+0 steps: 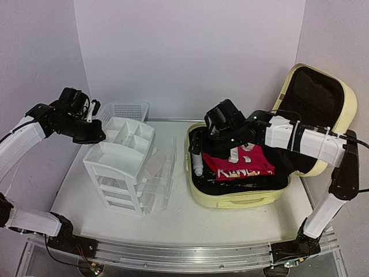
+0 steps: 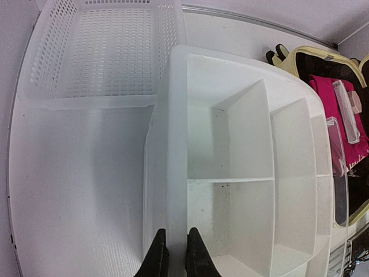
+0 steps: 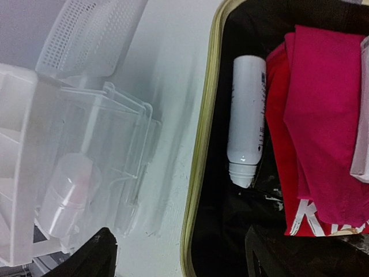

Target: Open, take out, and arrange the luggage

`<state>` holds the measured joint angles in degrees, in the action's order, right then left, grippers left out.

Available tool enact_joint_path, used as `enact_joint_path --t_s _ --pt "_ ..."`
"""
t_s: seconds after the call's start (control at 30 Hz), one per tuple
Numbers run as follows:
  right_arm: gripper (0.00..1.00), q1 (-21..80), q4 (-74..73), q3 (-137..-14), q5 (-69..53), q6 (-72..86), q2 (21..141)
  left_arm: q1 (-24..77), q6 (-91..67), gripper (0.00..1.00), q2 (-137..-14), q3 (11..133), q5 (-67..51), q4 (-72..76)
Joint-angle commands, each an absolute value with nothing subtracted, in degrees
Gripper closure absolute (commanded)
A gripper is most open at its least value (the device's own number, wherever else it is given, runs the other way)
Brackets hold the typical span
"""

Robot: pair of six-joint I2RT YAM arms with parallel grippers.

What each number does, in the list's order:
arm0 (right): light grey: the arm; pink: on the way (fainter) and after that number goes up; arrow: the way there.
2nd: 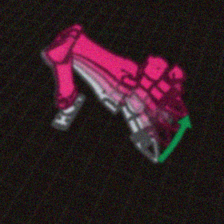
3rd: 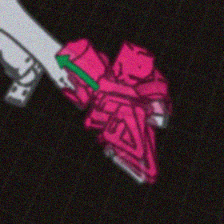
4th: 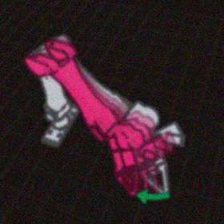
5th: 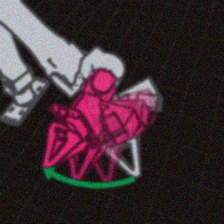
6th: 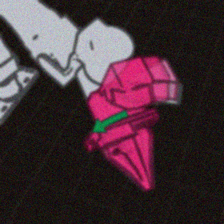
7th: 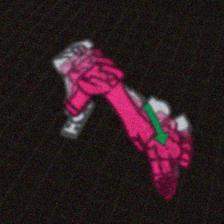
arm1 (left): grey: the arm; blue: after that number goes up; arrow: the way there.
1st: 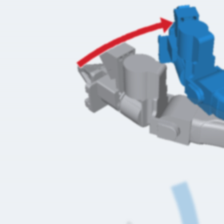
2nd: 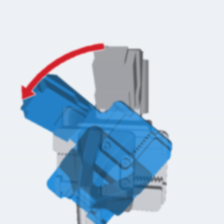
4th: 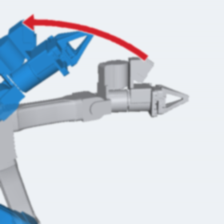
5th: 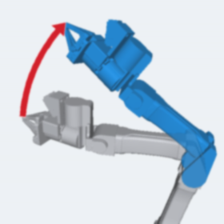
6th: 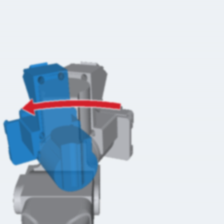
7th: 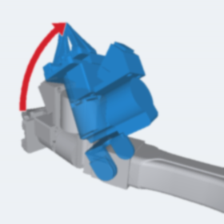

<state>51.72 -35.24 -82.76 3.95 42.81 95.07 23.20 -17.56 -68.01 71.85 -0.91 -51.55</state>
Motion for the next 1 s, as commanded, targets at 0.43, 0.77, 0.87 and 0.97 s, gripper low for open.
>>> enact_joint_path --t_s 0.43,0.77,0.87,0.97 --pt "0.16 57.0 -26.1 -98.6 -11.5 43.8 114.8 23.0 -15.8 1.00 -69.1 70.2 0.2 -56.2" --pt "0.15 58.1 -24.7 -101.2 -6.4 48.5 118.8 22.9 -16.1 1.00 -69.1 70.1 -1.7 -56.2" --pt "0.17 58.0 -24.5 -97.5 -2.2 48.2 116.1 22.9 -15.9 1.00 -68.6 70.0 -1.0 -56.1" --pt "0.22 58.1 -24.2 -98.1 -4.4 47.5 116.6 22.9 -15.9 1.00 -68.9 69.6 -1.0 -56.1"
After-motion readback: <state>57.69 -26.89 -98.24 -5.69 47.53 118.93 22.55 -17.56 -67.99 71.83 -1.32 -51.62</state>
